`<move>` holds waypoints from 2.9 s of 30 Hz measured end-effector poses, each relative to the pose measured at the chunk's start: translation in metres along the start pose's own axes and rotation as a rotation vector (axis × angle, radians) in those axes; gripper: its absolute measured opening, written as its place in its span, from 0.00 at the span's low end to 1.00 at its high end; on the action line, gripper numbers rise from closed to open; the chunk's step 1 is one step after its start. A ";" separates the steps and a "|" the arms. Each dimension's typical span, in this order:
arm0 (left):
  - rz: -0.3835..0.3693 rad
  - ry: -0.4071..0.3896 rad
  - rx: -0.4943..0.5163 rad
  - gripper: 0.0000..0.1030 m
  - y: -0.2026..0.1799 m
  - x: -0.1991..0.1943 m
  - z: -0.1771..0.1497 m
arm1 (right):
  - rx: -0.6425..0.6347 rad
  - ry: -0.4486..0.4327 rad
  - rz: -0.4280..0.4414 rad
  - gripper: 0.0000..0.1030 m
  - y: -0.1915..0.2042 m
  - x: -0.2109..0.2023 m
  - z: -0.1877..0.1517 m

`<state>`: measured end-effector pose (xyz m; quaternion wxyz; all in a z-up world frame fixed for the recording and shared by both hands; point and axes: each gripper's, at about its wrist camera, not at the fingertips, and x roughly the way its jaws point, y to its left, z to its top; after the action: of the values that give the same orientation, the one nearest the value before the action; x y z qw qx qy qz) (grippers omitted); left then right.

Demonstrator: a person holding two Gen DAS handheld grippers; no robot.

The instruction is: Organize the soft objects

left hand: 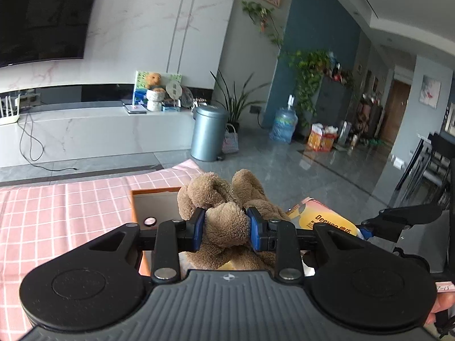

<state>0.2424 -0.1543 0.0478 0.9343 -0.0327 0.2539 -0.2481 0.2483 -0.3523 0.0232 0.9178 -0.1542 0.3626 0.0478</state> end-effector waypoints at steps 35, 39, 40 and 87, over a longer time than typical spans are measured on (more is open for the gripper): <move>0.109 0.209 0.227 0.35 -0.004 0.082 -0.022 | -0.368 0.164 0.020 0.50 0.037 0.090 0.015; 0.120 0.220 0.250 0.39 -0.003 0.087 -0.026 | -0.382 0.158 0.035 0.58 0.036 0.088 0.015; 0.123 0.225 0.252 0.40 -0.003 0.087 -0.028 | -0.387 0.156 0.038 0.63 0.035 0.087 0.017; 0.156 -0.211 0.007 0.84 -0.004 -0.087 -0.056 | 0.294 -0.303 -0.059 0.96 0.062 -0.103 -0.064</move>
<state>0.1487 -0.1123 0.0396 0.9724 -0.0353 0.1552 -0.1708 0.1190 -0.3117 0.0341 0.9755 -0.0201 0.2187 -0.0097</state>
